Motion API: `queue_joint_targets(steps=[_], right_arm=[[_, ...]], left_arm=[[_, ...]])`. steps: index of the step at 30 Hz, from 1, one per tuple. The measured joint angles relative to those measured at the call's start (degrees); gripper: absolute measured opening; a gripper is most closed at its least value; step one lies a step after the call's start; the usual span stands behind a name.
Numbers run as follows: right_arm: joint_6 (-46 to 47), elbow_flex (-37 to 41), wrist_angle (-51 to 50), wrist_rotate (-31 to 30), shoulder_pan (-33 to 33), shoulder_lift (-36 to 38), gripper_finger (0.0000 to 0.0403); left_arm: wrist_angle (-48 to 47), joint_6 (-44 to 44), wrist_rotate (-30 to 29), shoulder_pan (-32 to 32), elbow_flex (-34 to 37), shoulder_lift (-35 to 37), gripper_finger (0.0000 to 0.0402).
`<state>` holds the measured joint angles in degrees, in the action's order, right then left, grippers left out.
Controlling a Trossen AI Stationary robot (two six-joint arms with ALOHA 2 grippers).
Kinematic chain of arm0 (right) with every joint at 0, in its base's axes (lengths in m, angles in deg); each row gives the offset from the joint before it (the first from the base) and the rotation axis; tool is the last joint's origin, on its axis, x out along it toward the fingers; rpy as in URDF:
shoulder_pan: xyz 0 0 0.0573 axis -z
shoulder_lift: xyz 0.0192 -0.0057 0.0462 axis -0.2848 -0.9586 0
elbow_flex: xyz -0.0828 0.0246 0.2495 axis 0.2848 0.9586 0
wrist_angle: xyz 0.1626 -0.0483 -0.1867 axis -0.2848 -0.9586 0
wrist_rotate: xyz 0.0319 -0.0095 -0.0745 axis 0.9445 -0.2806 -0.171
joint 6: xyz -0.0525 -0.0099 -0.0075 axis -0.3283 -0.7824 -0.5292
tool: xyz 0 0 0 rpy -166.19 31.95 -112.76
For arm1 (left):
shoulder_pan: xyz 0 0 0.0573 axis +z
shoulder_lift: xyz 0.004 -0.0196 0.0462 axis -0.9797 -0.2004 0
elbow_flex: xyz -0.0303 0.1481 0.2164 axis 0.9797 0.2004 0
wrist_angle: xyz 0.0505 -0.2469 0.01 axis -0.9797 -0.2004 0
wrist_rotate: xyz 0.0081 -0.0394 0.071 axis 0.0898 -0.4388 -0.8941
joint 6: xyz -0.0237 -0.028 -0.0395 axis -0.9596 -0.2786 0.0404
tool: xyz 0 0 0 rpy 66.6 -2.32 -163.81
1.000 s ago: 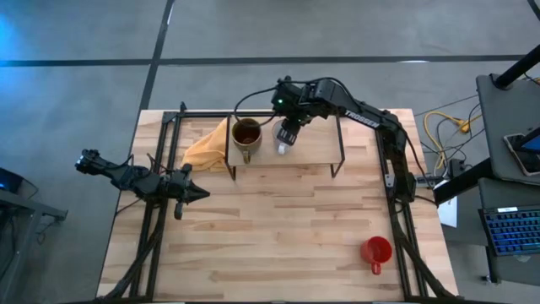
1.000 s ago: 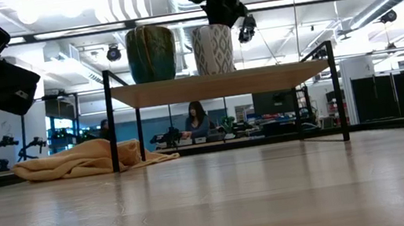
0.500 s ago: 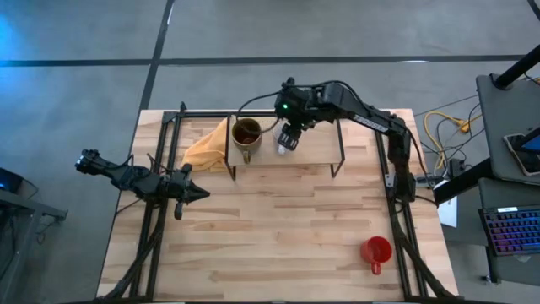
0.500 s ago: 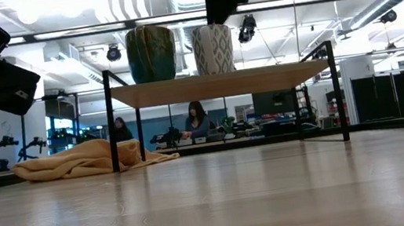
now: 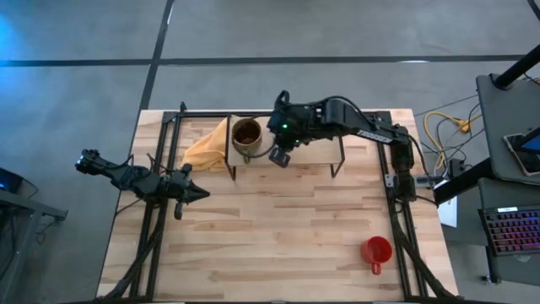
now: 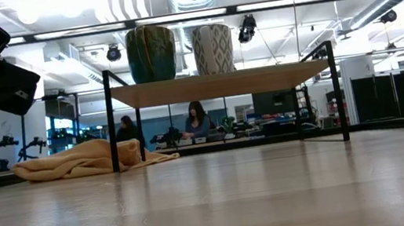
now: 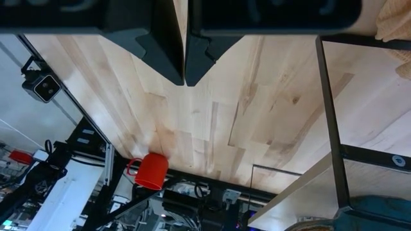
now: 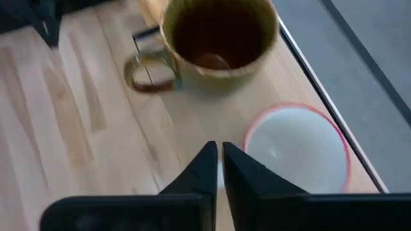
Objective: Stack small to large cups/mugs on shelf
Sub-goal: Put the gray mug on the shelf
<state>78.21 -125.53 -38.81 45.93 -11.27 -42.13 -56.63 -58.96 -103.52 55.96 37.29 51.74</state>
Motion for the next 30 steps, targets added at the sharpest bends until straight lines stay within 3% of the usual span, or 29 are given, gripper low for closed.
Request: queue_joint_targets(steps=[9, 14, 30], right_arm=[[2.9, 0.1, 0.2, -0.3, -1.3, -4.2, 0.0009], [2.9, 0.1, -0.6, -6.1, -2.8, -4.9, 0.0009], [5.9, 0.2, -5.6, -6.6, -3.7, -6.8, 0.0008]], left_arm=[[0.0, 0.0, 0.0, 0.0, 0.0, 0.0, 0.0], [0.0, 0.0, 0.0, 0.0, 0.0, 0.1, 0.0], [0.0, 0.0, 0.0, 0.0, 0.0, 0.0, 0.0]])
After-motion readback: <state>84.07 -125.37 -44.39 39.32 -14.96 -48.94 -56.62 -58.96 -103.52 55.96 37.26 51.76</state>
